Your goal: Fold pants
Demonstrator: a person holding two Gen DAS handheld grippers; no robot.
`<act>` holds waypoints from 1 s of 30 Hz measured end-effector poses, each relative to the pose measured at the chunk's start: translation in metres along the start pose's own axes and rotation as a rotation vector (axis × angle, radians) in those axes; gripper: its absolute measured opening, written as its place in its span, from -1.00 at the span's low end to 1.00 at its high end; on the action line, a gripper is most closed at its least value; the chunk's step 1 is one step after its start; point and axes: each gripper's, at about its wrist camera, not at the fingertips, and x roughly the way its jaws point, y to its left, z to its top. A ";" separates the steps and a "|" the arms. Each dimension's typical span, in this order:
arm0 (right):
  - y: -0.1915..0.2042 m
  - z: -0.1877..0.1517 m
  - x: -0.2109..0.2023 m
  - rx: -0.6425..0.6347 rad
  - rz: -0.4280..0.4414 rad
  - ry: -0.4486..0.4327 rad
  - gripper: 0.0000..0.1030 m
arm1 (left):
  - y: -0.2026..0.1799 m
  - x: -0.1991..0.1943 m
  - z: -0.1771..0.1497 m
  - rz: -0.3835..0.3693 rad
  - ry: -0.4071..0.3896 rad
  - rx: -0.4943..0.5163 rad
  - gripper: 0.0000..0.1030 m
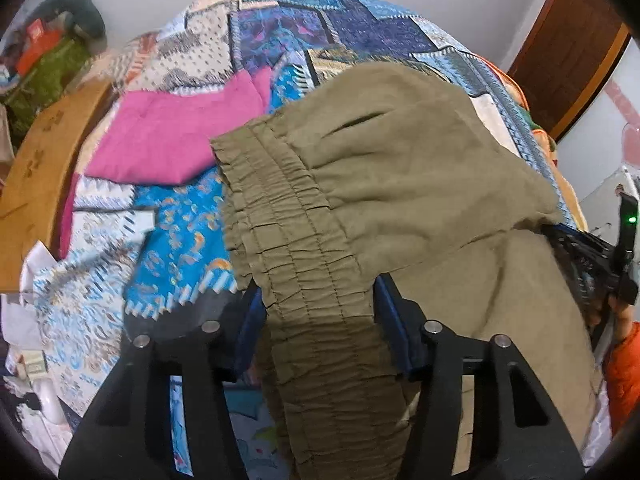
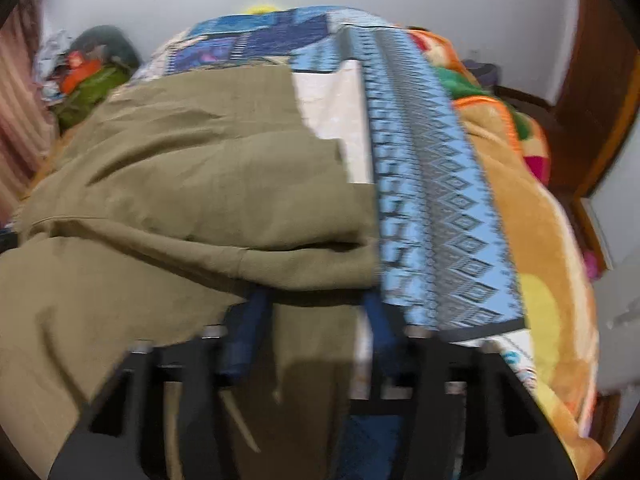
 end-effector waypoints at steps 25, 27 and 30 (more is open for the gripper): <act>-0.012 0.031 -0.039 -0.037 0.063 -0.079 -0.18 | 0.015 -0.023 0.049 0.098 -0.067 -0.024 0.51; -0.008 0.036 -0.034 -0.029 0.060 -0.093 -0.18 | 0.019 -0.011 0.054 0.091 -0.042 -0.045 0.51; -0.001 0.044 -0.017 -0.051 0.056 -0.065 -0.17 | 0.024 0.007 0.055 0.056 0.010 -0.076 0.51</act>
